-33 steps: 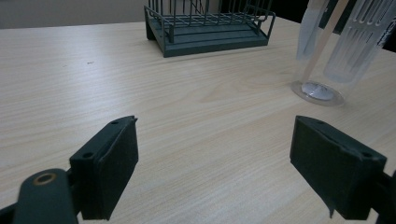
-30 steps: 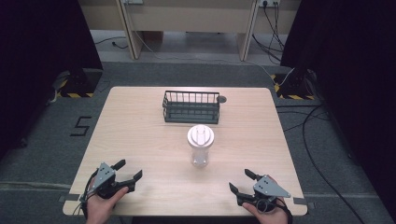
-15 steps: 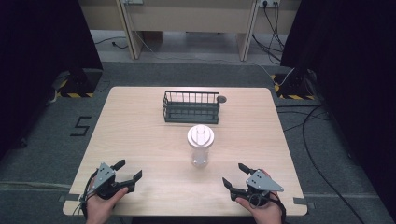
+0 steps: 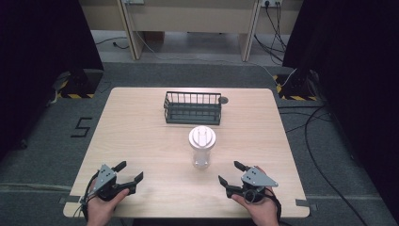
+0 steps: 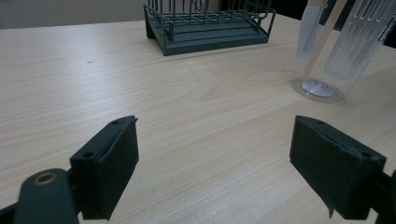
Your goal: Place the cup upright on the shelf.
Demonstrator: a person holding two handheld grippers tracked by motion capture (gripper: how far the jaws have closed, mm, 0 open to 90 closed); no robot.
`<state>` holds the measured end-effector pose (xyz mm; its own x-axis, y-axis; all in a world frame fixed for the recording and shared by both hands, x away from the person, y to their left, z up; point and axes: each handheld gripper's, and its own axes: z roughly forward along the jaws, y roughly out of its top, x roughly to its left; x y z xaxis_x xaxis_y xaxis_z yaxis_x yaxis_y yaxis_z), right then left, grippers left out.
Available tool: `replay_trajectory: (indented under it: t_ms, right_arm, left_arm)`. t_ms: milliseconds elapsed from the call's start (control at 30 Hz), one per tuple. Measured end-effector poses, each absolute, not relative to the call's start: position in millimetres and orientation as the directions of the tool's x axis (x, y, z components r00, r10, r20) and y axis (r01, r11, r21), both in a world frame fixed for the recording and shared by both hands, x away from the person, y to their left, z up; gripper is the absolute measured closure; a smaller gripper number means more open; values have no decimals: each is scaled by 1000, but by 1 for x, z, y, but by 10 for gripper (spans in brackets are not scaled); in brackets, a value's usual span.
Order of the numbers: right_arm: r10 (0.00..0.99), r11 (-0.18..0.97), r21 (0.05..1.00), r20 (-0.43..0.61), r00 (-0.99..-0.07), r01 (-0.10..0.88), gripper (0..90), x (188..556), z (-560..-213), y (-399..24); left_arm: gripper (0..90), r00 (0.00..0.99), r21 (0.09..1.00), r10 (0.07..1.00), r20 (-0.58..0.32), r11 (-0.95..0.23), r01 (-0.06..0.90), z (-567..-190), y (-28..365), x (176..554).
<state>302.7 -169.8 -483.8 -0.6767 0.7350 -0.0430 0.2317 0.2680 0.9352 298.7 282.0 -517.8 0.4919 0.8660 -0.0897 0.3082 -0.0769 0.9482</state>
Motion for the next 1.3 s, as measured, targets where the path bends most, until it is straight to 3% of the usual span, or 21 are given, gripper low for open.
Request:
replay_trajectory:
  t_ms: [1300]
  right_arm:
    - [709, 286, 935, -59, -703, 209, 211, 334, -477, -133]
  left_arm:
    - [152, 495, 950, 864, -93, -72, 303, -517, 282, 299]
